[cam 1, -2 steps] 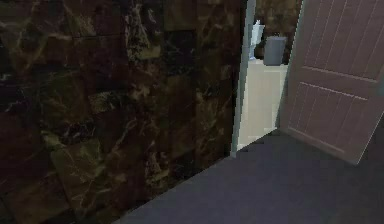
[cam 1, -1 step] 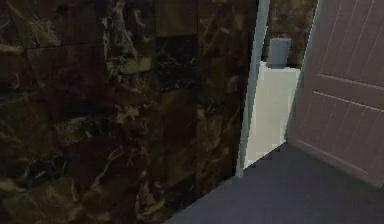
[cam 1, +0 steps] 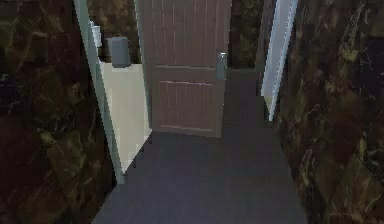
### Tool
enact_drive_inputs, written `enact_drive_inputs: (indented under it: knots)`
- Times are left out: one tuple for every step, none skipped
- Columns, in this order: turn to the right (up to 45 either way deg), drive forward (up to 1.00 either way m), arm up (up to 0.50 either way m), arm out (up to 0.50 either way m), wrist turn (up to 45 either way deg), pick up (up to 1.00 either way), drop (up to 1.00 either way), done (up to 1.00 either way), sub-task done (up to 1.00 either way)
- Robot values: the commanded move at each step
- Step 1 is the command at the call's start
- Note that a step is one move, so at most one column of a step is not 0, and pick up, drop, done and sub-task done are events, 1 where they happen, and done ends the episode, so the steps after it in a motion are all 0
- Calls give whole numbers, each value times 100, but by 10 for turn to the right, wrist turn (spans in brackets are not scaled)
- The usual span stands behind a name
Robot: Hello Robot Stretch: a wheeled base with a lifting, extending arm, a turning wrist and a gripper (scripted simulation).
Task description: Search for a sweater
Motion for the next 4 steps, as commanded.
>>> enact_drive_inputs:
  knots:
    - [0, 100, 0, 0, 0, 0, 0, 0, 0]
    - [0, 40, 0, 0, 0, 0, 0, 0, 0]
    - [-300, 0, 0, 0, 0, 0, 0, 0, 0]
    - [0, 45, 0, 0, 0, 0, 0, 0, 0]
